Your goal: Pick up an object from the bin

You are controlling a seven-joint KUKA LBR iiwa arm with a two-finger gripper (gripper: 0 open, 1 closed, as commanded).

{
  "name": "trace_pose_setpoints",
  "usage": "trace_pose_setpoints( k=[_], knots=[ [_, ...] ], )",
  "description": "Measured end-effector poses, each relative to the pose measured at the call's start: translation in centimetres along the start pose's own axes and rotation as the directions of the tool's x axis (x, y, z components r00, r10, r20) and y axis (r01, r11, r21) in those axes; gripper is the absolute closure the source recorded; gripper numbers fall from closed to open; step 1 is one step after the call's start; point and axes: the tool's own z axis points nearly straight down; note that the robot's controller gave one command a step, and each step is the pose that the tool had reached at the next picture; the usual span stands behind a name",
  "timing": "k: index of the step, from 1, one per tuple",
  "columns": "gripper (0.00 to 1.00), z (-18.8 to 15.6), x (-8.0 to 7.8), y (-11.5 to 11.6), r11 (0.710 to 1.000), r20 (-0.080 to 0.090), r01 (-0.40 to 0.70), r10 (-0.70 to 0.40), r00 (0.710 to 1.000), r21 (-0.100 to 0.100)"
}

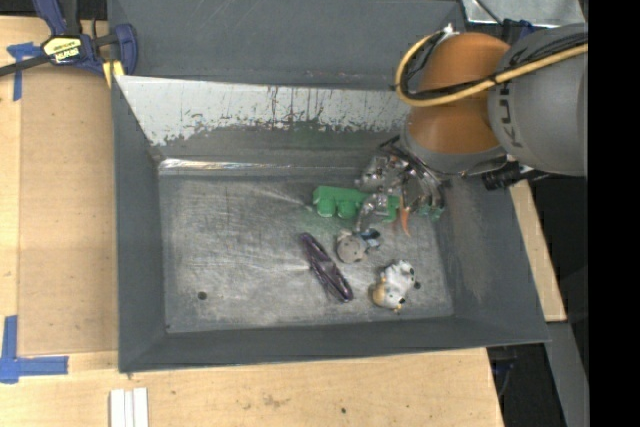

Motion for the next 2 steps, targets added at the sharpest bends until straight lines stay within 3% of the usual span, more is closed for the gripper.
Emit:
trace_pose_setpoints(
  k=[2],
  knots=[
    [1.00,-1.36,0.10,-0.02,1.000,-0.006,0.001,-0.001,1.000,0.000]
  ],
)
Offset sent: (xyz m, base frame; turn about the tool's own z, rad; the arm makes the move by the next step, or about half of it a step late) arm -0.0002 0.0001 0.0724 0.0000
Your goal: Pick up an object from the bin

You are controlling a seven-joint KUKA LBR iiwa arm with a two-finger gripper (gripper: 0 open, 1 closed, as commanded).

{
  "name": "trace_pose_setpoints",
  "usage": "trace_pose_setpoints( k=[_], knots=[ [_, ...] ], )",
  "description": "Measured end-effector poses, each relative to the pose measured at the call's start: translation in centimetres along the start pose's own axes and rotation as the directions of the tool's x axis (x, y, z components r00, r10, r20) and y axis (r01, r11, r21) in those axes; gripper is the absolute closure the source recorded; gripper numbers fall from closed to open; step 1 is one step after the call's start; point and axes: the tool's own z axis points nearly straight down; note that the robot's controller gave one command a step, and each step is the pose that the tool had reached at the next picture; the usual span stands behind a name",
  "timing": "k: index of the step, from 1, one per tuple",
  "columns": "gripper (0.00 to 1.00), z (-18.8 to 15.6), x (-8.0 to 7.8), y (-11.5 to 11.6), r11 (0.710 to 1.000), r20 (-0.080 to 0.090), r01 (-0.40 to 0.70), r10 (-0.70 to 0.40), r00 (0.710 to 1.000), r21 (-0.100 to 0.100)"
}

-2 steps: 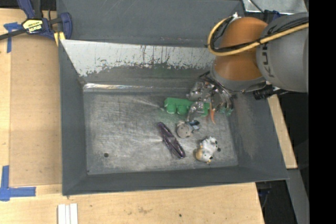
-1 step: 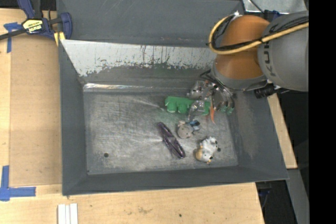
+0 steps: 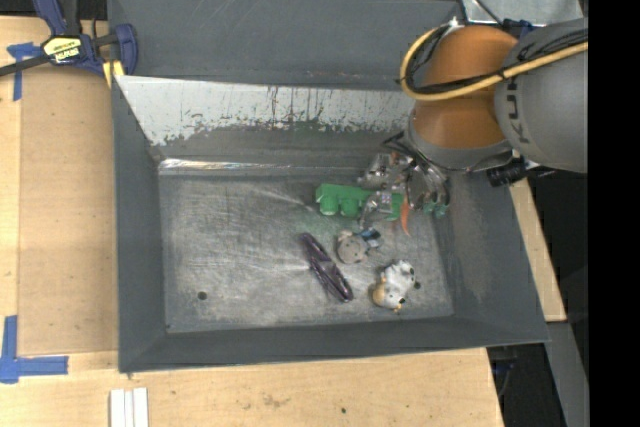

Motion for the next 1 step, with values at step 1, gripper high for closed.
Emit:
trace_pose_setpoints(
  k=[1],
  knots=[
    [1.00,-1.93,-0.01,-0.02,1.000,-0.001,0.000,0.000,1.000,0.000]
  ],
)
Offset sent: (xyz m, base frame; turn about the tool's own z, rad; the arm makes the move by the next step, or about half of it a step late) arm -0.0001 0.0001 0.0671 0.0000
